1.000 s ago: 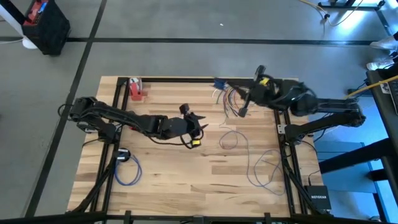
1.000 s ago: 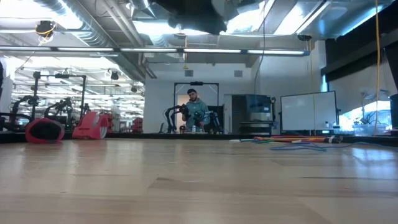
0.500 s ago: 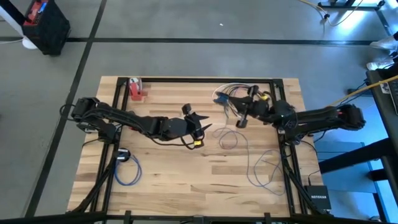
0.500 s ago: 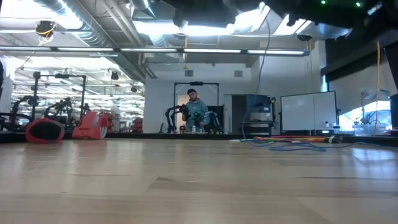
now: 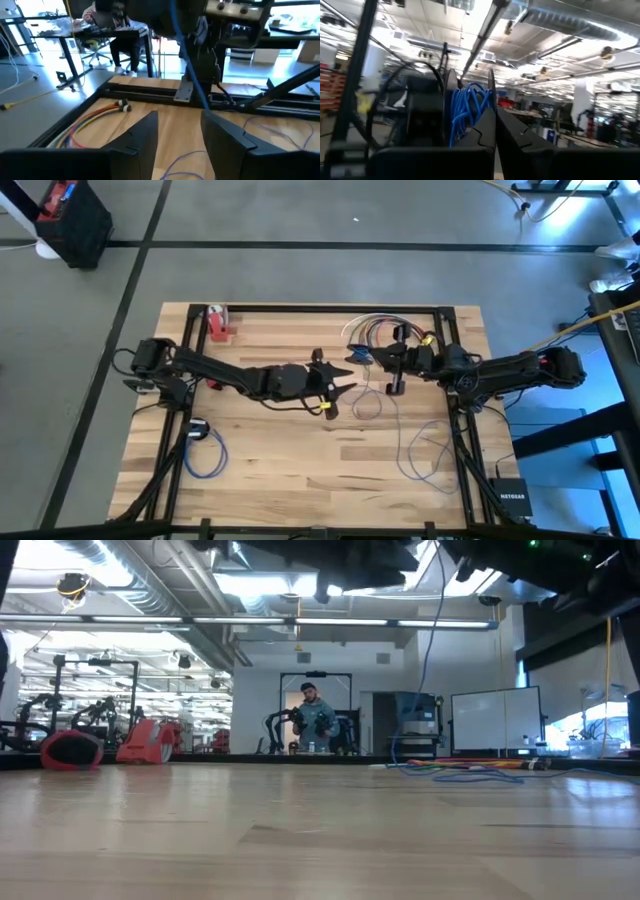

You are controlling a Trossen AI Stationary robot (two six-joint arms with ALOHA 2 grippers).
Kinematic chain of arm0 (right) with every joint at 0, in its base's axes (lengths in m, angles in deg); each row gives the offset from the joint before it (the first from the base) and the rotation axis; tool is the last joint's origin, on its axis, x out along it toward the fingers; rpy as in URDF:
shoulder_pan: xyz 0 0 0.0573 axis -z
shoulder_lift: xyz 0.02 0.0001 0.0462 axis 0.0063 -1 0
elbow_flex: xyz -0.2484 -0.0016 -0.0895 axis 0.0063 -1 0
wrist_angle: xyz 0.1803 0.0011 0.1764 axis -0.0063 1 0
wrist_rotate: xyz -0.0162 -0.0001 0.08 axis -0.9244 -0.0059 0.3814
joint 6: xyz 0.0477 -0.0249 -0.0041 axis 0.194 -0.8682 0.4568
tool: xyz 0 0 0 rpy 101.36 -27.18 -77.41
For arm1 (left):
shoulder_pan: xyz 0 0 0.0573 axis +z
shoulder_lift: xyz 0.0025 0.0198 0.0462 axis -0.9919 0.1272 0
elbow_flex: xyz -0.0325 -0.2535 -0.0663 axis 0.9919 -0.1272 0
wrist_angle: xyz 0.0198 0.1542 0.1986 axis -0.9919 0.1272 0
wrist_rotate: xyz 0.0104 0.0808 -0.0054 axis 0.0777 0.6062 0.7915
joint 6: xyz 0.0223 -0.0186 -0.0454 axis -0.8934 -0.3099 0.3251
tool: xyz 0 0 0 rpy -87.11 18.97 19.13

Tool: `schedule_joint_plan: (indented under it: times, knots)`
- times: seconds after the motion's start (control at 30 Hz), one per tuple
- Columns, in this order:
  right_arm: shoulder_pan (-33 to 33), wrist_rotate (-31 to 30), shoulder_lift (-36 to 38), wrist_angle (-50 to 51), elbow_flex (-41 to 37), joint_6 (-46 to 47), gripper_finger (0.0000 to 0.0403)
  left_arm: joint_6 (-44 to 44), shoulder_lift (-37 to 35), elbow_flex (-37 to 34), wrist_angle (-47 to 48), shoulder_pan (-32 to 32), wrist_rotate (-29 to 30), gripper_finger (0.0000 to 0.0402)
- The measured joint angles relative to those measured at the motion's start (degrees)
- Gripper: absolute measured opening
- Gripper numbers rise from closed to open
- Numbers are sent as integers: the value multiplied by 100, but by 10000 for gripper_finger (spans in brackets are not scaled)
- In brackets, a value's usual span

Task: Coil cords
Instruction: Coil the blue cable wire on the black spool

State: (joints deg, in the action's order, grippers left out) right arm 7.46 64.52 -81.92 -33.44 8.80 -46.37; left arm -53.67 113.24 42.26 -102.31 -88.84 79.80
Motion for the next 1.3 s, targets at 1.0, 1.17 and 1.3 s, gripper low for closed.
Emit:
schedule_joint_plan:
  times: [1.0,1.17,1.3]
  knots:
    - [4,149,0,119,27,17,7,520,790,472,-567,337,-1143,143]
    - [4,147,0,117,27,17,7,543,882,475,-763,391,-1171,143]
    - [4,147,0,132,27,17,7,537,891,475,-775,408,-1162,143]
